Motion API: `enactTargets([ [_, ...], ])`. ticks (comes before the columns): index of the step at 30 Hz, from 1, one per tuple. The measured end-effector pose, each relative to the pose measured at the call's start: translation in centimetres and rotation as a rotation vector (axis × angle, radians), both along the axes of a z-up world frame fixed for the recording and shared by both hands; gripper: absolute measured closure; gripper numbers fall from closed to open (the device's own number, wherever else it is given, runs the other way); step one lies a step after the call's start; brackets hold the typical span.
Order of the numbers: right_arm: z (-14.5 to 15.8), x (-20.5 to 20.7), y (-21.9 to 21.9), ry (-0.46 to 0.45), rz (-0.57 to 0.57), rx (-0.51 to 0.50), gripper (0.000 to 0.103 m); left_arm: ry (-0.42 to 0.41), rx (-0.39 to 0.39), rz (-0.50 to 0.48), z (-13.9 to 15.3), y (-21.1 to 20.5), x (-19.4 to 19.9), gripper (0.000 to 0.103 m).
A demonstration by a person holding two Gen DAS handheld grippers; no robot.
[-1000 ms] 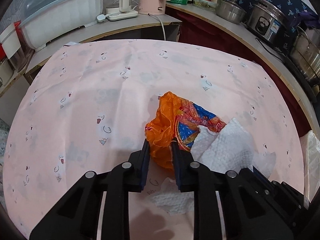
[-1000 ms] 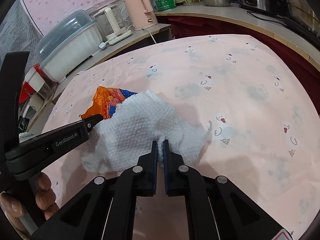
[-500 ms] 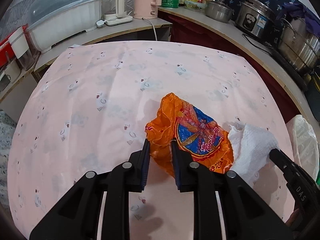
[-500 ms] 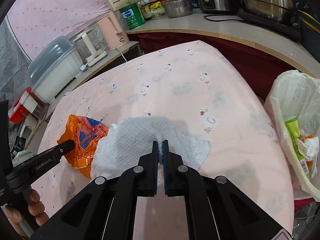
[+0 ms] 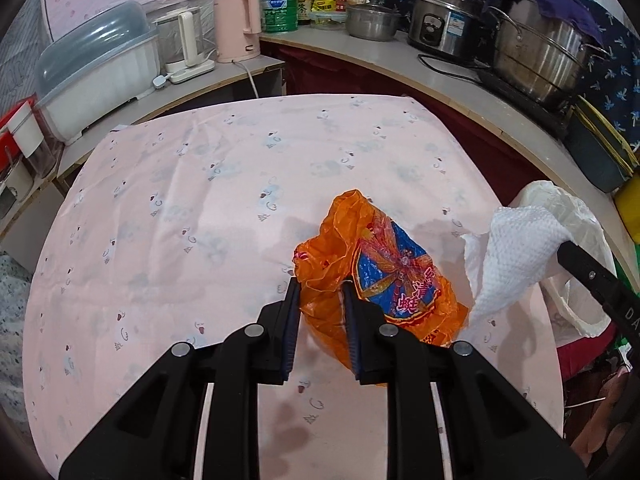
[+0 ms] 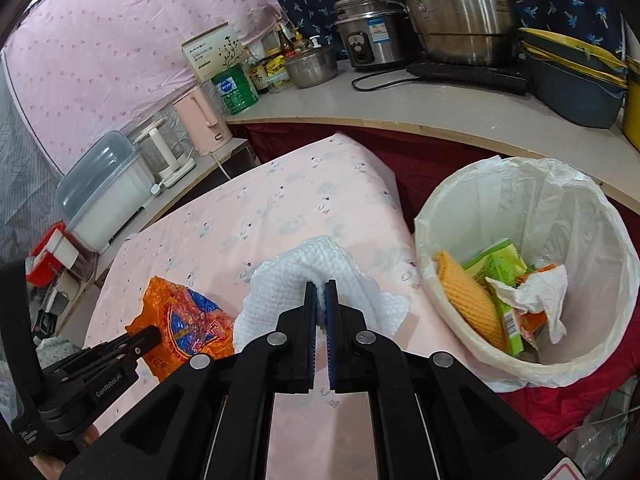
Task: Collect trash
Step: 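Carry the orange bag and paper towel in both tools over the trash bin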
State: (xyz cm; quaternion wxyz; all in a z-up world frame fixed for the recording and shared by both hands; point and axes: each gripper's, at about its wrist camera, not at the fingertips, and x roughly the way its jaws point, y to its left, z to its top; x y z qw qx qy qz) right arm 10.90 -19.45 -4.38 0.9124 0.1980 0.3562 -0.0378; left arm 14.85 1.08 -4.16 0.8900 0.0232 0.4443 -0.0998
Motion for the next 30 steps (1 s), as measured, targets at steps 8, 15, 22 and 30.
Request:
enactTargets([
  [8,1.5,-2.8,-3.5,-0.037,-0.069,-0.001,0.099,-0.034,0.010,-0.078,1.6,-4.1,-1.9,0.083],
  [15,2.3,-4.4,-6.5,-0.060,-0.128,-0.005,0.099,-0.053,0.020,-0.134,2.3,-7.0,-3.1,0.083],
  [22,3.0,-5.6,-9.5,-0.087,-0.190,0.004,0.099,-0.059,0.037,-0.169,2.4,-9.0,-3.5,0.083],
  [30,3.3,-6.5,-11.7,-0.100,-0.227,0.007,0.099,-0.074,0.050,-0.219,3.0,-12.0,-4.0,0.083],
])
